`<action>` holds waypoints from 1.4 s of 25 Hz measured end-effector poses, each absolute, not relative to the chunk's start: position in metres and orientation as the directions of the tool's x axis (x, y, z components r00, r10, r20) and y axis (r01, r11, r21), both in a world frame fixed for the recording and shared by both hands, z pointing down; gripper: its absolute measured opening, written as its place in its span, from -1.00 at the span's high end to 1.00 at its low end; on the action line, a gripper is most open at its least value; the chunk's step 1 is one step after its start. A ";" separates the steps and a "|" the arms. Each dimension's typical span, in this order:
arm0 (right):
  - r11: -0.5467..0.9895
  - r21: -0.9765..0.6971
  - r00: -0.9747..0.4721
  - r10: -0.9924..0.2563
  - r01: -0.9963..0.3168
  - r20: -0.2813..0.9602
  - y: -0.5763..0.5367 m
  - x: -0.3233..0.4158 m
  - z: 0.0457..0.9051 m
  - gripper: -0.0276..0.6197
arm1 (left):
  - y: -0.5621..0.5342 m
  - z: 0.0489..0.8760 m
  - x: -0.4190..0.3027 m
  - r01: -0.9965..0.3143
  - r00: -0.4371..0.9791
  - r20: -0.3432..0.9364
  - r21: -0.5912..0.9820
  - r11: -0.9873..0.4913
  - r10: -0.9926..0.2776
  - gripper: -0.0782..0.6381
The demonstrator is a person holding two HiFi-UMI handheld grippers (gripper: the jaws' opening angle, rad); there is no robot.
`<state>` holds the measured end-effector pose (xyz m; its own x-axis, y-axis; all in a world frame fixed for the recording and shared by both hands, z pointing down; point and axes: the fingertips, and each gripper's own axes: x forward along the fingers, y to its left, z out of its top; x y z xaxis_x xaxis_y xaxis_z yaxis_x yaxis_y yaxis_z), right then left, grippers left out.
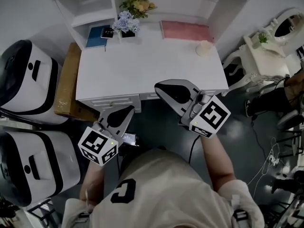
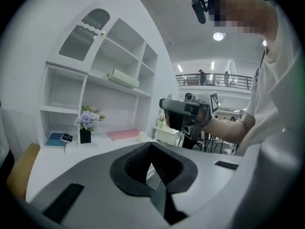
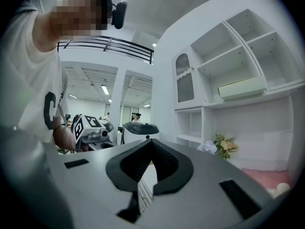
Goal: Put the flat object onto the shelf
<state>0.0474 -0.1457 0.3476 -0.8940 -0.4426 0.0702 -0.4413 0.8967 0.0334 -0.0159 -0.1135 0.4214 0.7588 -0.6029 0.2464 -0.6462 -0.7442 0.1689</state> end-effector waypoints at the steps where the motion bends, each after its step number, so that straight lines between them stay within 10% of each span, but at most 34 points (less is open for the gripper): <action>1: 0.896 0.030 -0.894 -0.444 -0.443 0.068 -0.143 0.052 0.349 0.84 | -0.112 0.421 -0.011 -0.644 0.760 0.247 0.163 -0.747 -0.601 0.74; 35: 0.938 -0.041 -0.933 -0.338 -0.345 0.123 -0.052 0.126 0.385 0.84 | -0.056 0.396 0.079 -0.742 0.660 0.246 0.062 -0.668 -0.710 0.74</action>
<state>0.1257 -0.0516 0.3847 -0.9329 -0.3384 0.1230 -0.3454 0.9375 -0.0410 0.0794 -0.0558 0.3963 0.6598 -0.7102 0.2457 -0.7418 -0.6678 0.0617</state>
